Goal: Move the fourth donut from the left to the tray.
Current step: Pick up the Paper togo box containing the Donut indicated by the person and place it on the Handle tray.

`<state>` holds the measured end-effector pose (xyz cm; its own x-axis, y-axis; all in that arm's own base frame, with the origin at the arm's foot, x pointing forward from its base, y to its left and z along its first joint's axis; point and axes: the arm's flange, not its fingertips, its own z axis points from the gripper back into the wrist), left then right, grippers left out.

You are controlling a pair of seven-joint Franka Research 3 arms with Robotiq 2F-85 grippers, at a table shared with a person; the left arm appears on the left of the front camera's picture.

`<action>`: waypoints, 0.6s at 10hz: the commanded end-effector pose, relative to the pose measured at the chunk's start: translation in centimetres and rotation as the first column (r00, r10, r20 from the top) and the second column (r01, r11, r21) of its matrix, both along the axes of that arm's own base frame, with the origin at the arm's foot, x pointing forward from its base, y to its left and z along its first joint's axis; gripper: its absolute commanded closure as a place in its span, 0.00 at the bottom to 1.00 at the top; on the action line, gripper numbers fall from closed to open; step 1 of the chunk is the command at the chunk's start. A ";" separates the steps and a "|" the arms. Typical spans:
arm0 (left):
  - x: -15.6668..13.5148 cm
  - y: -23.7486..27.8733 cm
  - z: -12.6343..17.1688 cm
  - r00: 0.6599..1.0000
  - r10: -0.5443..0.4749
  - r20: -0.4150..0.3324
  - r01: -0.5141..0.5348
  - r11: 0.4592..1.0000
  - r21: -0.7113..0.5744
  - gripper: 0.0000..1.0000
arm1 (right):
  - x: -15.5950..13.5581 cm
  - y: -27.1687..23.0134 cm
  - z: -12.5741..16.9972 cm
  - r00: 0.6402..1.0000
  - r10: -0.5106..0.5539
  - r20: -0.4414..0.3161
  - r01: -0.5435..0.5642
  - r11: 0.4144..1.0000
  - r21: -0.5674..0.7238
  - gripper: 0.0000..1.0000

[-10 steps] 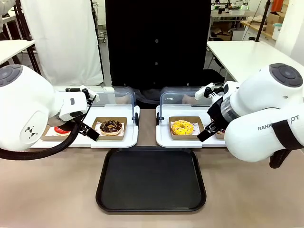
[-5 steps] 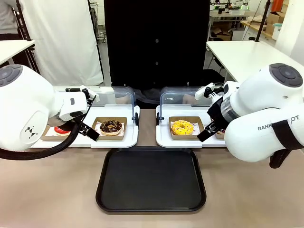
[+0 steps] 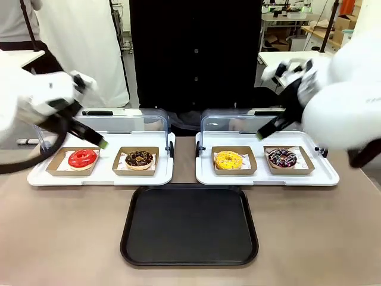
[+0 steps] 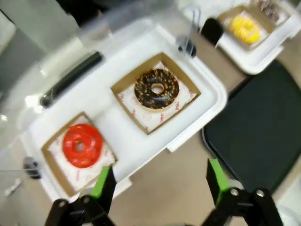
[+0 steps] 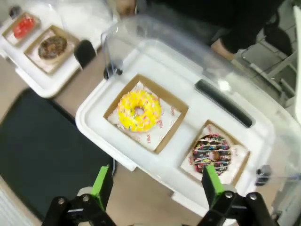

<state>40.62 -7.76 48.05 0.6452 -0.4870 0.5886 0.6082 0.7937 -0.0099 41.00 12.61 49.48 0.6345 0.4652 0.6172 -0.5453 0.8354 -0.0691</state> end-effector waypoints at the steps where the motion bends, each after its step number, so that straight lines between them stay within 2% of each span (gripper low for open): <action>1: 0.9 6.4 3.0 0.992 -0.118 -0.032 0.115 0.991 -0.072 0.00 | 1.2 -5.7 3.2 0.995 0.101 -0.027 -0.098 0.990 0.104 0.00; 3: 0.6 13.8 4.2 0.957 -0.289 -0.025 0.278 0.941 -0.195 0.00 | 1.4 -12.3 5.1 0.975 0.221 0.023 -0.220 0.948 0.228 0.00; 4: 0.3 17.1 3.8 0.932 -0.362 0.006 0.352 0.900 -0.258 0.00 | 1.5 -15.3 5.1 0.967 0.250 0.057 -0.256 0.927 0.274 0.00; 6: -0.4 22.5 2.4 0.895 -0.433 0.106 0.443 0.836 -0.325 0.00 | 1.5 -20.5 4.5 0.947 0.296 0.125 -0.321 0.874 0.365 0.00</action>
